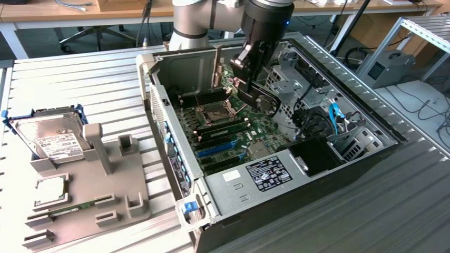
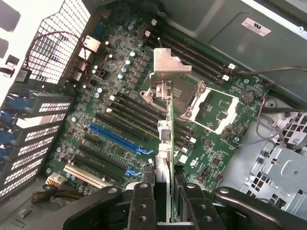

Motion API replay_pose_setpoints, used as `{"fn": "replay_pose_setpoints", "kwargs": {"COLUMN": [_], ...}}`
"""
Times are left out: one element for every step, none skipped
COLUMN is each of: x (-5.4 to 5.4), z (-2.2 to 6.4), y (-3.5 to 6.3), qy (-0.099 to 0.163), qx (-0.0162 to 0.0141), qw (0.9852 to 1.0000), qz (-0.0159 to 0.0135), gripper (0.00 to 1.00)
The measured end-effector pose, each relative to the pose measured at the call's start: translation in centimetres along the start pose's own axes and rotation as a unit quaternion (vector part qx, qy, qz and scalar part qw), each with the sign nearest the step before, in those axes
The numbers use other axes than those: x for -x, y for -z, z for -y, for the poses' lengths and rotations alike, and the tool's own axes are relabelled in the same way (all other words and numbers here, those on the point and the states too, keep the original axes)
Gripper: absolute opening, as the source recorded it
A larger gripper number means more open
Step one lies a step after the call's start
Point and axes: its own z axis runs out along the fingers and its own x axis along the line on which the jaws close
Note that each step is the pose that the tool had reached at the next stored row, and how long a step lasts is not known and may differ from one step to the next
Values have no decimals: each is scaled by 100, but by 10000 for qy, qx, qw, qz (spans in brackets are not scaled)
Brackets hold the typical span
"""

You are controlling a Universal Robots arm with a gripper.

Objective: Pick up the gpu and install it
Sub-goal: 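Insert the gpu into the slot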

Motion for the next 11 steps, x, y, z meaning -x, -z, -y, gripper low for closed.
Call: {"fn": "replay_pose_setpoints", "kwargs": {"x": [0, 0, 1, 1, 2, 2, 2, 2, 1, 2, 2], "z": [0, 0, 0, 1, 1, 1, 1, 1, 1, 1, 1], "y": [0, 0, 0, 0, 0, 0, 0, 0, 0, 0, 0], "qy": [19, 34, 128, 237, 343, 500, 574, 620, 643, 657, 671], "qx": [0, 1, 4, 7, 10, 14, 16, 18, 18, 19, 19], "qw": [10000, 10000, 9999, 9997, 9994, 9987, 9984, 9981, 9979, 9978, 9977], "qz": [0, 0, 1, 1, 2, 3, 3, 4, 4, 4, 4], "gripper": [26, 26, 26, 26, 26, 26, 26, 26, 26, 26, 26]}}
